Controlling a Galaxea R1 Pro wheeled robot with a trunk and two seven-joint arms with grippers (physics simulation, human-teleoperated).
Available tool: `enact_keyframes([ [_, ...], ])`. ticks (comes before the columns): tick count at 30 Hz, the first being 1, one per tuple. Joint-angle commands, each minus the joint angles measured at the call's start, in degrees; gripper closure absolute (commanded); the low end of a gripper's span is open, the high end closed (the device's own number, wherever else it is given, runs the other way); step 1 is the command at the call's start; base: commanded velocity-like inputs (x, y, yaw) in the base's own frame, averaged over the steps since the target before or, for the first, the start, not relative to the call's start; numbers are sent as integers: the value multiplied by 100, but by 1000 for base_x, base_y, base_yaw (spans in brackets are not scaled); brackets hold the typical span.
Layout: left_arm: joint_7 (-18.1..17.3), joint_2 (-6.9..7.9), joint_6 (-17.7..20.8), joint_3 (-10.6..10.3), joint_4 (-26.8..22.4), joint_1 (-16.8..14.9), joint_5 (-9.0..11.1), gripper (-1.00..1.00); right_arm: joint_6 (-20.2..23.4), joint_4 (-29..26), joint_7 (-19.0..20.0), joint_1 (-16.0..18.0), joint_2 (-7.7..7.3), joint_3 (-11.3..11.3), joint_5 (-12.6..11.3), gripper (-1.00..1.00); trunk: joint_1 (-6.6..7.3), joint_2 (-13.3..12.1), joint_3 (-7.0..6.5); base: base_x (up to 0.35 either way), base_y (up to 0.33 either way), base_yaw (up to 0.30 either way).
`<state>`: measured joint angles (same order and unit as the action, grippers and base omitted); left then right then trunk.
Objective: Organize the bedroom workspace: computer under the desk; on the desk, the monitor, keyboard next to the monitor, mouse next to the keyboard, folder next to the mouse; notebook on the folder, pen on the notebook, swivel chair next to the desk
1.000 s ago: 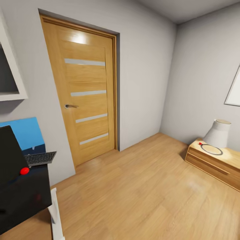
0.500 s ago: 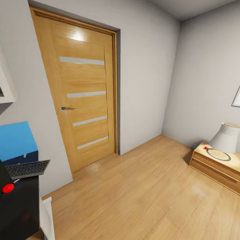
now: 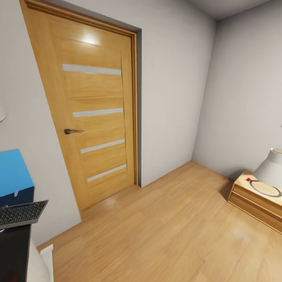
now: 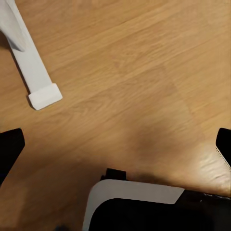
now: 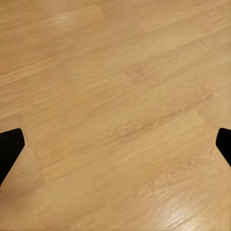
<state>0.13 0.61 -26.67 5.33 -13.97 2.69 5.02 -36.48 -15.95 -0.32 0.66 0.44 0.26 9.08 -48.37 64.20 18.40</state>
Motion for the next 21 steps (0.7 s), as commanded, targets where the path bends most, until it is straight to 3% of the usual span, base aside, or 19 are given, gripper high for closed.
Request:
enact_keyframes([
  [1,-4,0,-5,-14,-10,3,51,-100,-16,4,-3,4,0,1,14,-100,-4,3,5,332,0,0],
  [10,-1,7,-5,-14,-9,3,51,-100,-25,-3,-10,4,-10,-7,7,-100,-4,3,5,332,-39,0],
  [21,1,4,3,-14,-8,3,51,-100,-25,-4,-12,1,-12,-16,6,-100,-4,3,5,330,-127,21],
])
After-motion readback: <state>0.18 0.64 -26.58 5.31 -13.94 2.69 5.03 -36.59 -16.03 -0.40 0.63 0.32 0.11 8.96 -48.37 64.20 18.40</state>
